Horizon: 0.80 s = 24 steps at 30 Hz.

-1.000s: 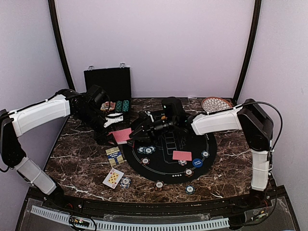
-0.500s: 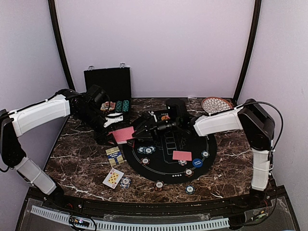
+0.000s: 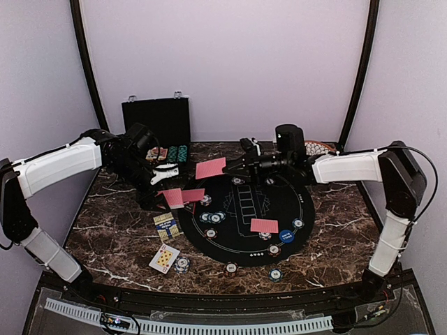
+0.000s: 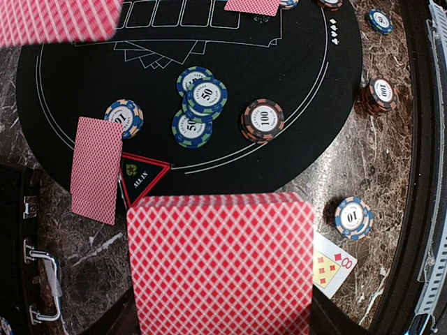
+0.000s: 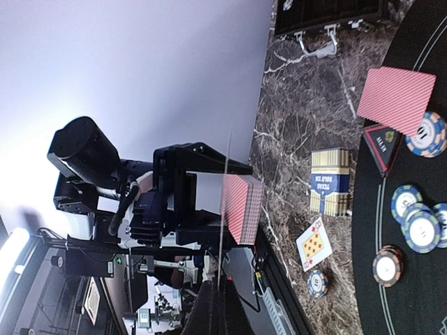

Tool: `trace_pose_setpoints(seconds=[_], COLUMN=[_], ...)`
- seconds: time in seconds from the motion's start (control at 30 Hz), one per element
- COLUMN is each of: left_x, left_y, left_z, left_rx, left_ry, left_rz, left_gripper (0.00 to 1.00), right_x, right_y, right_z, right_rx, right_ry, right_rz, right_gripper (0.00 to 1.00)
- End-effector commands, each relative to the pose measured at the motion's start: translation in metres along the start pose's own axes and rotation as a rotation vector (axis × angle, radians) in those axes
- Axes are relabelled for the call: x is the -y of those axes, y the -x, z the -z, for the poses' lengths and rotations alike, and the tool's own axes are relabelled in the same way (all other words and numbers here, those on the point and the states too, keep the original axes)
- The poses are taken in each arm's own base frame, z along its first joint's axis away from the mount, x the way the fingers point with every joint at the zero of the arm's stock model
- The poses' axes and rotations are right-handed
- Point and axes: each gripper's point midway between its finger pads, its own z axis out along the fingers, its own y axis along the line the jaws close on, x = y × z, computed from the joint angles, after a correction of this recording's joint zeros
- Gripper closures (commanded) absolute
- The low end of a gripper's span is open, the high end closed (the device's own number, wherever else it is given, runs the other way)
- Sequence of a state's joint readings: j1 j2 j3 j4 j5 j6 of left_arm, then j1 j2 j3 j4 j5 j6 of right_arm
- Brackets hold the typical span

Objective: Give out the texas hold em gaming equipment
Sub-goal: Pick up the poker card from the face-down deck piles.

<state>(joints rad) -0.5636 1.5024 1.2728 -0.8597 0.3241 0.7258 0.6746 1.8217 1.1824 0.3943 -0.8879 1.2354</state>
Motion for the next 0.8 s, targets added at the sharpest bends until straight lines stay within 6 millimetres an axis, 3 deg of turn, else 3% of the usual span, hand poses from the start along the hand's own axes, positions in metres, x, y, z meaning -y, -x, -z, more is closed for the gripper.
trace_pose_setpoints(seconds=[0.0, 0.2, 0.4, 0.5, 0.77], left_x=[-0.001, -0.002, 0.001, 0.000, 0.001], left_y=[0.005, 0.002, -0.002, 0.002, 0.001], left_z=[0.008, 0.003, -0.002, -0.002, -0.002], left_rx=[0.020, 0.011, -0.006, 0.010, 0.013], left_ry=[0.011, 0.010, -0.014, -0.015, -0.015], left_rz=[-0.008, 0.003, 0.010, 0.017, 0.030], left_gripper=[1.00, 1.00, 1.00, 1.00, 1.00], right_x=[0.009, 0.051, 0.097, 0.114, 0.133], right_y=[0.021, 0.066, 0.103, 0.117, 0.143], right_z=[0.030, 0.067, 0.088, 0.090, 0.086], right_rx=[0.072, 0.171, 0.236, 0.251, 0.258], right_ry=[-0.043, -0.188, -0.263, -0.303, -0.354], right_rz=[0.045, 0.049, 0.021, 0.019, 0.038], right_gripper=[1.00, 1.00, 1.00, 1.00, 1.00])
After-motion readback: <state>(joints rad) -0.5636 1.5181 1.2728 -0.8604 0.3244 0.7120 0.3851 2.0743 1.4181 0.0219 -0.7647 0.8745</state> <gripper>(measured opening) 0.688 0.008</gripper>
